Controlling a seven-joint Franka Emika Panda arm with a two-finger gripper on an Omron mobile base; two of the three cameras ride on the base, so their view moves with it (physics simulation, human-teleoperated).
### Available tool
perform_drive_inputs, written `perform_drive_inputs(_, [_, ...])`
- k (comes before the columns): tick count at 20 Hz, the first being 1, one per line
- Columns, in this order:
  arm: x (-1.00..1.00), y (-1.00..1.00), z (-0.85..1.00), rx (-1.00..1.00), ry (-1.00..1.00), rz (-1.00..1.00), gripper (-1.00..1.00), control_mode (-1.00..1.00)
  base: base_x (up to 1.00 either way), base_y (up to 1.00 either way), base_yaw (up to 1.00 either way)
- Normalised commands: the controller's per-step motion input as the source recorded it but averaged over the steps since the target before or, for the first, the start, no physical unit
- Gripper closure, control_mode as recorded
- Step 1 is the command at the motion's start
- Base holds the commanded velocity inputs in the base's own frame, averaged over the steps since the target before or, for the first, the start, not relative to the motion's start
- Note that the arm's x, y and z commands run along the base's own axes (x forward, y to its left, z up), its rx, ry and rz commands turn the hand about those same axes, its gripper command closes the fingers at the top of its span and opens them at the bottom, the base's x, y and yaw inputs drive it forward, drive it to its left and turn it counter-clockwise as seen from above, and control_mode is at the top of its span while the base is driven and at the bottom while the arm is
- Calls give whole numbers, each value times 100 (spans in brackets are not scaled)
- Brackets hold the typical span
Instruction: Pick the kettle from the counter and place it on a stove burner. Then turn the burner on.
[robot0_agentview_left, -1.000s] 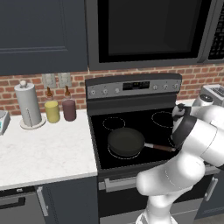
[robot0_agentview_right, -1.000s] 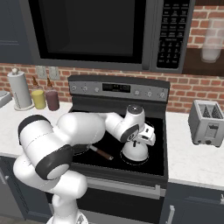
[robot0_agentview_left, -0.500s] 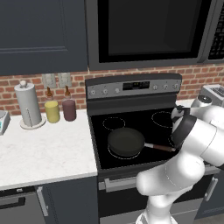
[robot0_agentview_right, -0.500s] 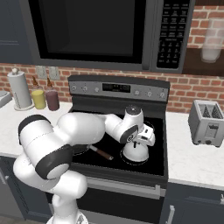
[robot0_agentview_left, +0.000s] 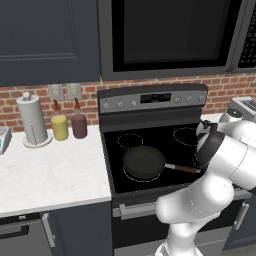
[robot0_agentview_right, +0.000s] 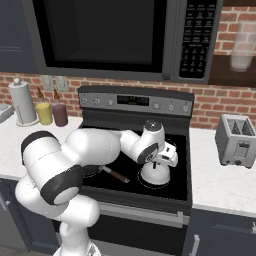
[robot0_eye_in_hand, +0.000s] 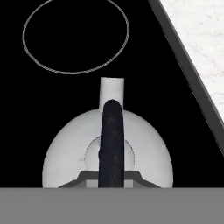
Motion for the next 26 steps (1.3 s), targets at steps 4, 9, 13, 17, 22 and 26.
perform_drive_inputs(4, [0, 0, 0, 0, 0, 0, -100, -100, 0, 0, 0])
perform_drive_inputs(9, [0, 0, 0, 0, 0, 0, -100, -100, 0, 0, 0])
perform_drive_inputs(13, [0, 0, 0, 0, 0, 0, -100, -100, 0, 0, 0])
perform_drive_inputs(17, [0, 0, 0, 0, 0, 0, -100, -100, 0, 0, 0])
perform_drive_inputs(22, [0, 3, 11, 0, -1, 0, -100, -100, 0, 0, 0])
perform_drive_inputs(26, [-12, 15, 32, 0, -6, 0, -100, -100, 0, 0, 0])
